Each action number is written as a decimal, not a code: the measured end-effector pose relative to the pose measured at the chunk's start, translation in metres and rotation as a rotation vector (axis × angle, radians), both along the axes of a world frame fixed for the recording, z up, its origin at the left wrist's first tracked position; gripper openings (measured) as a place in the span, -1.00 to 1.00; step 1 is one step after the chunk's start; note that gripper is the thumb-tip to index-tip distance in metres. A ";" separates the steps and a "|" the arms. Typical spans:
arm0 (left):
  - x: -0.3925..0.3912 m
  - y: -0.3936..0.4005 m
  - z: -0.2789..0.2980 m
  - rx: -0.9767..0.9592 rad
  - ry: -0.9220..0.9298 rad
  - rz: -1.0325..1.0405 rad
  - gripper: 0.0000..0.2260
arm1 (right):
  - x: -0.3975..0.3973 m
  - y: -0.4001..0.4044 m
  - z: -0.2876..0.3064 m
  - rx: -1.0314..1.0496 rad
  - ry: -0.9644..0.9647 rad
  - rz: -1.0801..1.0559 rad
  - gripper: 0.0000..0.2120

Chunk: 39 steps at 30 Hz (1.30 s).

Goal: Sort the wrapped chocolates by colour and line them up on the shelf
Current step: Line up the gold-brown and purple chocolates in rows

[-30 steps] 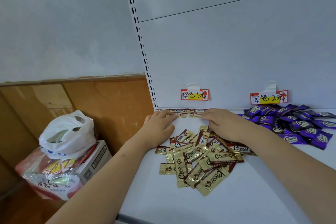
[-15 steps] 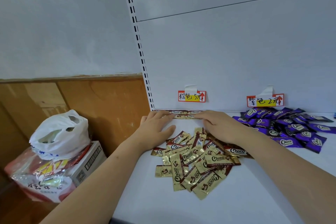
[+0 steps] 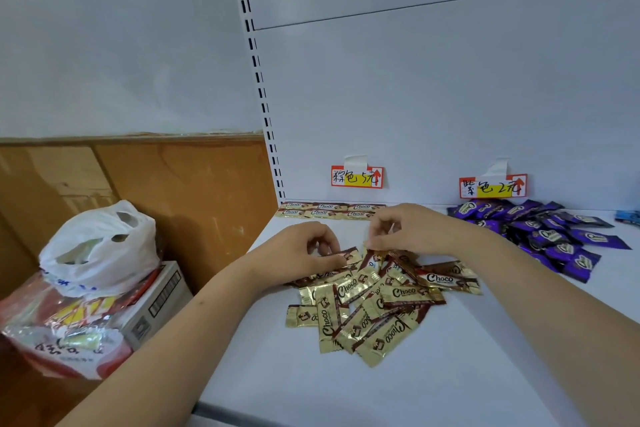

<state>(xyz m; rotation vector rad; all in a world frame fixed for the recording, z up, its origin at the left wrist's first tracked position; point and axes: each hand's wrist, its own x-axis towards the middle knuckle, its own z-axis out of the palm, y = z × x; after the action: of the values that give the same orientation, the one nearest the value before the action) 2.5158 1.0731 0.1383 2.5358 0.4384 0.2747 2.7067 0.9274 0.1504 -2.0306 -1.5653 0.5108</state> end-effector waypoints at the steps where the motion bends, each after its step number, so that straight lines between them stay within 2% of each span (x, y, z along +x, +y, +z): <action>1: 0.001 -0.001 -0.001 -0.036 -0.017 -0.012 -0.85 | 0.001 -0.001 0.000 0.014 0.030 0.008 -0.87; 6: 0.002 -0.003 0.001 -0.233 -0.150 0.027 -0.90 | 0.003 -0.003 0.002 0.161 0.313 -0.083 -0.85; 11: 0.002 -0.003 0.000 -0.309 -0.212 0.079 -0.89 | 0.005 -0.003 0.003 0.268 0.464 -0.175 -0.90; 14: 0.002 -0.001 0.000 -0.242 -0.295 0.153 -0.89 | 0.006 -0.002 0.002 0.335 0.507 -0.222 -0.92; 17: 0.001 0.003 -0.001 -0.307 -0.339 0.224 -0.88 | 0.007 -0.001 0.001 0.386 0.523 -0.261 -0.97; 22: -0.003 0.016 -0.002 -0.114 -0.291 0.271 -0.85 | 0.003 0.000 0.000 0.386 0.568 -0.208 -0.82; 26: -0.004 0.025 -0.005 -0.069 -0.280 0.332 -0.82 | 0.000 0.001 -0.002 0.377 0.537 -0.177 -0.85; 28: -0.004 0.023 -0.004 0.003 -0.255 0.337 -0.81 | 0.000 0.003 -0.006 0.347 0.477 -0.167 -0.91; 31: -0.004 0.020 -0.005 0.113 -0.203 0.289 -0.83 | -0.001 0.006 -0.010 0.268 0.253 -0.163 -0.91; 33: -0.003 0.022 -0.006 0.169 -0.114 0.257 -0.81 | -0.003 0.007 -0.010 0.229 0.071 -0.139 -0.87; 36: -0.004 0.026 -0.005 0.316 0.062 0.322 -0.74 | -0.006 0.007 -0.008 0.146 -0.197 -0.066 -0.85; 39: -0.013 0.021 0.002 0.245 -0.085 0.344 -0.77 | -0.012 0.005 0.000 0.116 -0.282 -0.039 -0.83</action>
<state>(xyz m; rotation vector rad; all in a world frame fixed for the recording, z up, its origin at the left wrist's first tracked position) 2.5031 1.0944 0.1404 2.6609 0.8543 0.5938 2.6946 0.9325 0.1502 -2.1081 -1.6679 0.1173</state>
